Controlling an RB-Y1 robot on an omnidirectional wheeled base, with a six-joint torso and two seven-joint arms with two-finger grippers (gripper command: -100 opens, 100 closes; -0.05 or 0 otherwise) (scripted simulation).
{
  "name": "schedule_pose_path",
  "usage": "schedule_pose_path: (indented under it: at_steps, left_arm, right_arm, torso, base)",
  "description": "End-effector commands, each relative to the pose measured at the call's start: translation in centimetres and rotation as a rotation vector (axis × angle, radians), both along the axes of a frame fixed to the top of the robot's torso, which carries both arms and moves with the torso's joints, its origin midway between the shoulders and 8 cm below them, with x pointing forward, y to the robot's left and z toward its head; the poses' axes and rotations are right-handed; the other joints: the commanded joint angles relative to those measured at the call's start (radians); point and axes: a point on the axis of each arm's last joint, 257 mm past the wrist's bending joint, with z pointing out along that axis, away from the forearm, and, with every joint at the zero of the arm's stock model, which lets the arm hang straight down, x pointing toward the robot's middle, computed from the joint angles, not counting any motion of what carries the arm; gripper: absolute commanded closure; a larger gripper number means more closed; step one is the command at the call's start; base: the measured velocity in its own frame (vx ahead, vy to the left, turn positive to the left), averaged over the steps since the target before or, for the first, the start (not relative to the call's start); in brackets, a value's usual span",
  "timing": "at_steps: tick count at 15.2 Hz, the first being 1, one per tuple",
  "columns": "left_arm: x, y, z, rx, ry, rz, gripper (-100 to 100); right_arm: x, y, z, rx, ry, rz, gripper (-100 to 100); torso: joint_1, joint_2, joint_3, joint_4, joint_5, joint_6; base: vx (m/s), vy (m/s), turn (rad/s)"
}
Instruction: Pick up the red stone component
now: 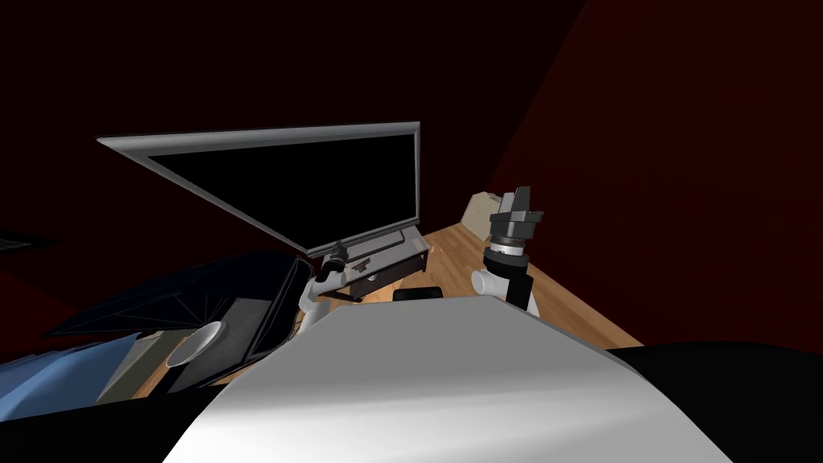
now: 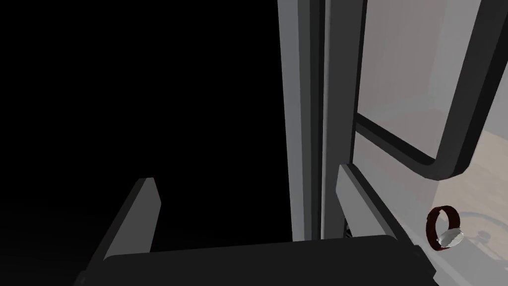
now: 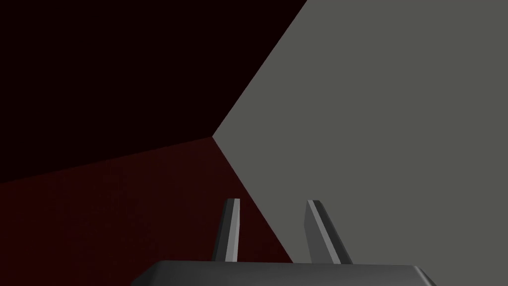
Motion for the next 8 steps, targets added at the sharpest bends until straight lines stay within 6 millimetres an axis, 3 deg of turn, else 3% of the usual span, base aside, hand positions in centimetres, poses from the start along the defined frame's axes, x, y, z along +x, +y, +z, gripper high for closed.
schedule_pose_path:
  at_steps: [1,4,8]
  left_arm:
    - [-0.6,1.2,-1.4,-0.029,0.043,0.034,-100]
    - [-1.5,3.8,-3.9,-0.096,0.109,0.113,-100]
    - [-2.6,5.1,-6.1,-0.141,0.172,0.163,-100]
  right_arm:
    - [0.0,0.0,0.0,0.000,0.000,0.000,0]
    - [0.0,0.0,0.0,0.000,0.000,0.000,0]
    - [0.0,0.0,0.0,0.000,0.000,0.000,0]
  torso:
    - [0.000,0.000,0.000,0.000,0.000,0.000]
    - [-0.001,-0.001,0.000,0.000,0.000,0.000]
    - [0.002,-0.001,-0.001,0.000,0.000,0.000]
  base:
    - [0.019,-0.099,-0.073]
    - [0.027,-0.130,-0.081]
    - [0.029,-0.093,-0.047]
